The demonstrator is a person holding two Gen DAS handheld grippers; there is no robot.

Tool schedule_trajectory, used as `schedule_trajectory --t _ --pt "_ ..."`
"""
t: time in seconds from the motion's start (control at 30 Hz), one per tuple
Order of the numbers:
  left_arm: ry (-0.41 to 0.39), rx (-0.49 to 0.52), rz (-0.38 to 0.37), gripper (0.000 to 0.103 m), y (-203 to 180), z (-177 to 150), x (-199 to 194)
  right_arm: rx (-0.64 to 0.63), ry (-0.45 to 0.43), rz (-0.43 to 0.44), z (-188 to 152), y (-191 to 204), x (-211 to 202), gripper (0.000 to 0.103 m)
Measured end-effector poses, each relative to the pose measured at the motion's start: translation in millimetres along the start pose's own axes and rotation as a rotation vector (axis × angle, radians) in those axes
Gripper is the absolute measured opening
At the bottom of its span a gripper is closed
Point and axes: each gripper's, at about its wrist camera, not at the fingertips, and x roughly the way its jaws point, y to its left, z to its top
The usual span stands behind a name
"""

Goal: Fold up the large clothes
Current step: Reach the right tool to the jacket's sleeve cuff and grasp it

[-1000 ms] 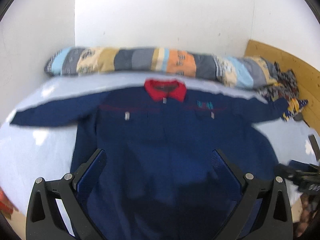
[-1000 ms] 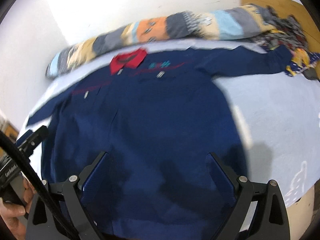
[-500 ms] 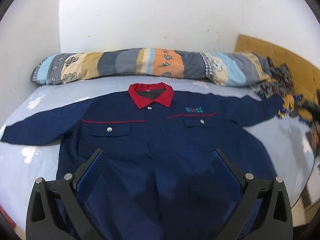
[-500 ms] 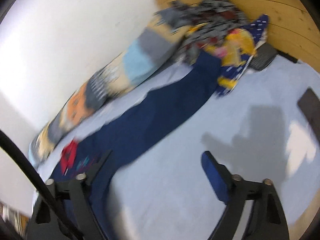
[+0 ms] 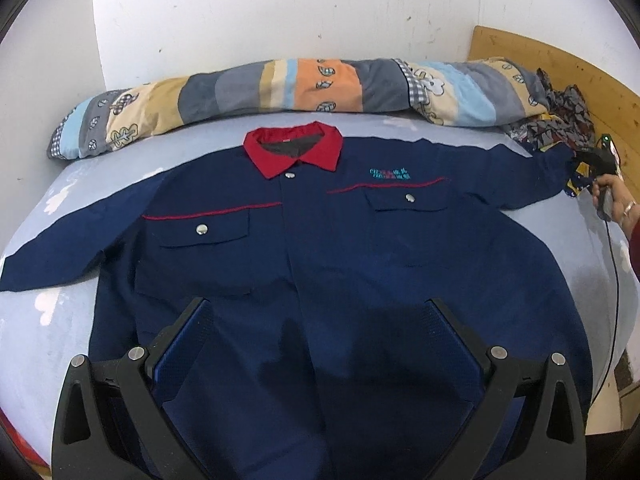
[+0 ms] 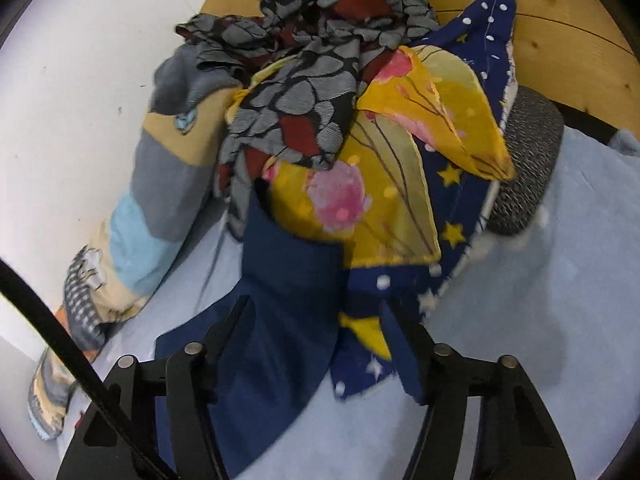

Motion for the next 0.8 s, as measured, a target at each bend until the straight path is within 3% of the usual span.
schedule_trajectory --t 0.03,0.17,0.23,0.3,0.6,0.8 --pt "0.007 -0.002 -0.001 0.103 0 -1 2 -0.003 -0.003 0.003 1 1 4 0.058" --pt "0.053 -0.008 -0.002 0.103 3 -3 7 -0.035 -0.019 0.0 2 11 24 0.045" --pt "0.057 -0.009 0.0 0.103 3 -4 8 -0.055 -0.029 -0.019 3 15 32 0.016" --pt "0.054 -0.009 0.007 0.103 4 -4 6 -0.059 -0.05 0.005 2 15 28 0.009" --pt "0.008 -0.02 0.007 0.103 10 -2 -14 -0.121 -0.142 0.085 5 52 -56 0.007" --pt "-0.021 -0.029 0.023 0.103 19 -1 -27 -0.155 -0.259 0.158 45 130 -152 0.006"
